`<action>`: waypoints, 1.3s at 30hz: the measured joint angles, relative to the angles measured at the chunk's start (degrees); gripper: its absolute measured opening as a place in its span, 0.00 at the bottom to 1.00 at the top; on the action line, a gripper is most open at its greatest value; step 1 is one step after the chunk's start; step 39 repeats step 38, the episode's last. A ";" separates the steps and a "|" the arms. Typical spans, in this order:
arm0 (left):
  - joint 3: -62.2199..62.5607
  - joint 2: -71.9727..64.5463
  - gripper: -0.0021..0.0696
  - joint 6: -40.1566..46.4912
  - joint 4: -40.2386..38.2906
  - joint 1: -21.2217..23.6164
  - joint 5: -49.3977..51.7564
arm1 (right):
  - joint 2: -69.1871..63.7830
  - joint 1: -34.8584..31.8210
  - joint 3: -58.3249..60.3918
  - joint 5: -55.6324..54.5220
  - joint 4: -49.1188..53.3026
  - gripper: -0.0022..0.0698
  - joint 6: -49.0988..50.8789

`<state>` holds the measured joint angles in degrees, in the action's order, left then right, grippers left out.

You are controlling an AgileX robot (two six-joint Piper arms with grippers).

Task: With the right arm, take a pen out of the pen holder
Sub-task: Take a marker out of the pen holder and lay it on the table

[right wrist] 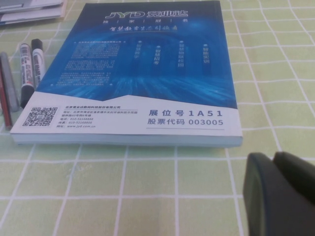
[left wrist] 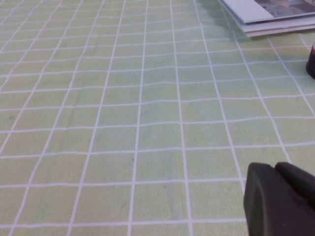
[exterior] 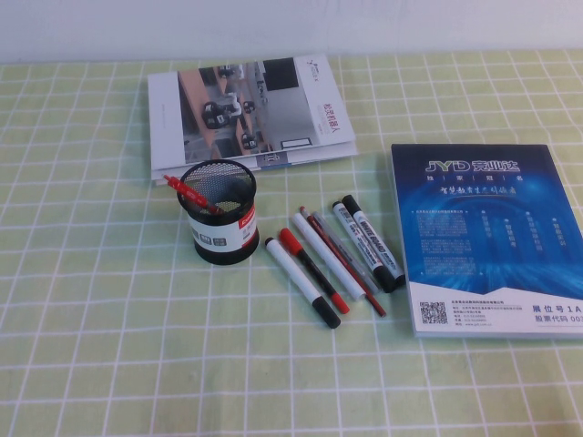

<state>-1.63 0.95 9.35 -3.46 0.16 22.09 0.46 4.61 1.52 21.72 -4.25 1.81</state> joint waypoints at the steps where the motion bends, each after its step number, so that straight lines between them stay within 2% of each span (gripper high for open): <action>1: 0.00 0.00 0.02 0.00 0.00 0.00 0.00 | 0.00 0.00 0.00 0.00 -0.03 0.01 0.00; 39: 0.00 0.00 0.02 0.00 0.00 0.00 0.00 | 0.00 0.00 0.00 0.00 -0.95 0.01 0.00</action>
